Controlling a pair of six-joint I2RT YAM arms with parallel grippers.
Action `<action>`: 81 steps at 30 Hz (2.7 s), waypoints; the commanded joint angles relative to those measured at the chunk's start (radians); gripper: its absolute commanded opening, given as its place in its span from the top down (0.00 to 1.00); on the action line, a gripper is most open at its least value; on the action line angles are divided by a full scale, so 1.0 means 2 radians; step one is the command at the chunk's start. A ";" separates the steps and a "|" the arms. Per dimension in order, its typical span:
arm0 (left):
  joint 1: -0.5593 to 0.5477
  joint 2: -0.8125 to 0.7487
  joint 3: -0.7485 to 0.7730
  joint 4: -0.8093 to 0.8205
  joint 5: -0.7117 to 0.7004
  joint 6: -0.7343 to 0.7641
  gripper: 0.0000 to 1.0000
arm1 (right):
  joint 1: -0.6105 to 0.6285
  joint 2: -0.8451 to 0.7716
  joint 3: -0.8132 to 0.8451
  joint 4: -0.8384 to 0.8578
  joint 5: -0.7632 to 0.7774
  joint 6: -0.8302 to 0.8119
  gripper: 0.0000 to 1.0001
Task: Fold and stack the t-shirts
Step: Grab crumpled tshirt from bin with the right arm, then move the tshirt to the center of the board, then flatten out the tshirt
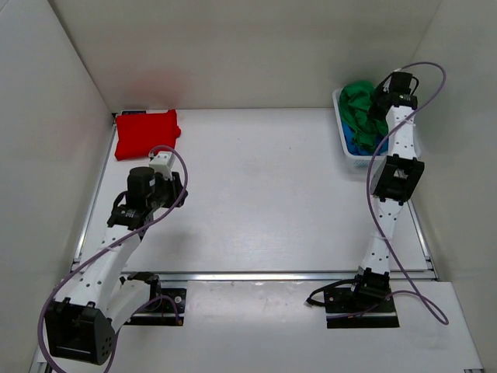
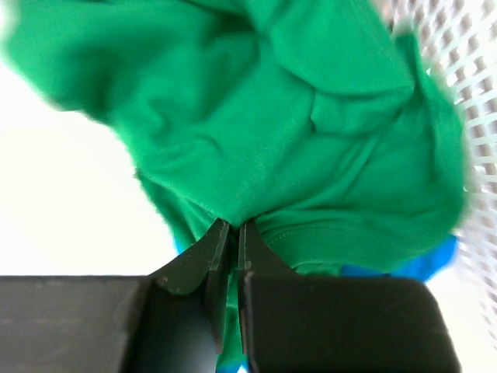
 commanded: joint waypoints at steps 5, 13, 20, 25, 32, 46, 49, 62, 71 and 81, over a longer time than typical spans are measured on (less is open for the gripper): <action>-0.009 -0.058 0.042 -0.028 -0.002 0.003 0.54 | 0.048 -0.221 0.036 0.019 0.004 -0.027 1.00; 0.003 -0.120 0.073 -0.066 0.013 -0.015 0.51 | 0.203 -0.530 -0.193 0.150 0.059 -0.099 1.00; 0.007 -0.132 0.094 -0.070 0.027 -0.042 0.51 | 0.346 -0.711 -0.451 0.237 0.080 -0.076 1.00; 0.004 -0.116 0.106 -0.080 0.027 -0.068 0.57 | 0.359 -0.658 -0.482 0.230 0.057 -0.064 1.00; -0.008 -0.093 0.116 -0.105 0.025 -0.070 0.54 | 0.376 -0.513 -0.451 0.163 0.077 -0.048 1.00; -0.175 0.027 0.063 -0.052 0.010 -0.111 0.39 | 0.316 -0.452 -0.553 0.109 0.022 -0.044 0.65; -0.195 0.057 0.045 -0.039 -0.008 -0.136 0.40 | 0.326 -0.452 -0.601 0.132 0.014 -0.044 0.63; -0.274 0.144 -0.005 0.009 -0.029 -0.223 0.29 | 0.343 -0.406 -0.741 0.268 -0.099 0.027 0.67; -0.327 0.226 0.003 0.036 -0.031 -0.242 0.39 | 0.337 -0.323 -0.691 0.258 -0.128 0.042 0.79; -0.196 0.132 0.046 -0.058 -0.034 -0.196 1.00 | 0.300 -0.478 -0.737 0.267 -0.153 0.055 1.00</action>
